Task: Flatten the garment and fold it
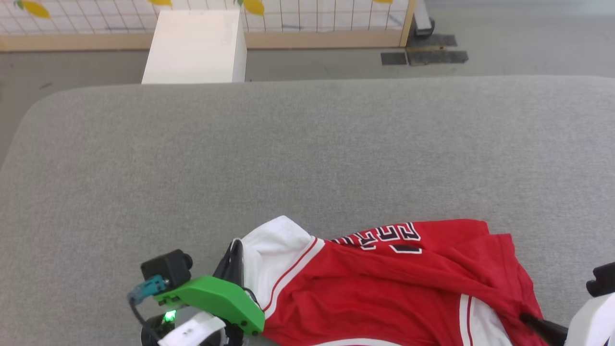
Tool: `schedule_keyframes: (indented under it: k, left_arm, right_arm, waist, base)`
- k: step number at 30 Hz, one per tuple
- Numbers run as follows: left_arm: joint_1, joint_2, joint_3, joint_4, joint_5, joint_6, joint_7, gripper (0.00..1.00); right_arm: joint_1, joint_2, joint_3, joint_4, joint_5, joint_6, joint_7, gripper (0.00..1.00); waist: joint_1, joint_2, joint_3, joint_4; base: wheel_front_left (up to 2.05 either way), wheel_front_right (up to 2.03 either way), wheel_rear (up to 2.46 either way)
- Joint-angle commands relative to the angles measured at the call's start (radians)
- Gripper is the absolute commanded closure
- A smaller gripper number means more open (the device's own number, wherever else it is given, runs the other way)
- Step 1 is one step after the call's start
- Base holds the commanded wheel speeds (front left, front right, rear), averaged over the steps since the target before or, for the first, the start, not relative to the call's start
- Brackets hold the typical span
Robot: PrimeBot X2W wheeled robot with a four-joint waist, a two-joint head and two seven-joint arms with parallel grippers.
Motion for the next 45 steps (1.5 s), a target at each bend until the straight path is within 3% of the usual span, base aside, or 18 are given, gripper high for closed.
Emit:
schedule_keyframes:
  k: [1, 4, 8, 10, 11, 17, 22, 28, 33, 38, 45]
  left_arm:
    - [0.005, -0.006, 0.012, -0.007, -0.017, -0.014, -0.013, 1.0]
    - [-0.043, -0.006, 0.054, -0.003, -0.067, -0.059, -0.027, 1.0]
    - [-0.19, 0.026, 0.085, 0.025, -0.08, -0.104, -0.006, 1.0]
    - [-0.311, 0.046, 0.099, 0.057, -0.082, -0.124, 0.021, 1.0]
    - [-0.502, 0.062, 0.113, 0.122, -0.082, -0.138, 0.066, 1.0]
    - [-0.916, 0.092, 0.094, 0.314, 0.006, -0.134, 0.12, 1.0]
    - [-1.222, 0.093, 0.089, 0.46, 0.066, -0.115, 0.121, 1.0]
    - [-1.469, 0.089, 0.084, 0.552, 0.12, -0.097, 0.093, 1.0]
    - [-1.594, 0.08, 0.103, 0.552, 0.151, -0.07, -0.001, 1.0]
    - [-1.614, 0.047, 0.117, 0.537, 0.13, -0.088, -0.076, 1.0]
    - [-1.467, 0.029, 0.103, 0.573, 0.095, -0.133, -0.119, 1.0]
  right_arm:
    - [-0.006, -0.001, -0.004, -0.014, 0.002, -0.001, 0.002, 1.0]
    - [-0.063, -0.007, 0.001, -0.032, 0.023, -0.001, 0.02, 1.0]
    - [-0.212, -0.073, 0.025, -0.025, 0.02, -0.001, 0.054, 1.0]
    - [-0.332, -0.105, 0.045, 0.001, 0.018, -0.001, 0.071, 1.0]
    - [-0.514, -0.143, 0.075, 0.056, 0.008, -0.001, 0.092, 1.0]
    - [-0.908, -0.169, 0.118, 0.215, -0.027, -0.001, 0.075, 1.0]
    - [-1.213, -0.143, 0.16, 0.365, -0.089, -0.001, -0.024, 1.0]
    - [-1.462, -0.137, 0.169, 0.506, -0.163, -0.001, -0.153, 1.0]
    - [-1.572, -0.132, 0.173, 0.573, -0.189, -0.001, -0.254, 1.0]
    - [-1.601, -0.137, 0.174, 0.599, -0.149, -0.001, -0.326, 1.0]
    - [-1.424, -0.223, 0.285, 0.541, -0.068, -0.001, -0.378, 1.0]
  waist:
    - [0.0001, -0.0001, -0.022, -0.013]
    - [0.0001, -0.0001, -0.023, -0.008]
    - [0.0001, -0.0001, 0.006, -0.002]
    - [0.0001, -0.0001, 0.034, -0.003]
    - [0.0001, -0.0001, 0.082, 0.0]
    - [0.0001, -0.0001, 0.179, -0.006]
    - [0.0001, -0.0001, 0.246, -0.026]
    - [0.0001, -0.0001, 0.305, -0.036]
    - [0.0001, -0.0001, 0.346, -0.031]
    - [0.0001, -0.0001, 0.374, -0.006]
    - [0.0001, -0.0001, 0.352, 0.049]
  base:
    - [0.0, 0.0, 0.0]
    - [0.0, 0.0, 0.0]
    - [0.0, 0.0, 0.0]
    - [0.0, 0.0, 0.0]
    - [0.0, 0.0, 0.0]
    - [0.0, 0.0, 0.0]
    - [0.0, 0.0, 0.0]
    - [0.0, 0.0, 0.0]
    - [0.0, 0.0, 0.0]
    - [0.0, 0.0, 0.0]
    - [0.0, 0.0, 0.0]
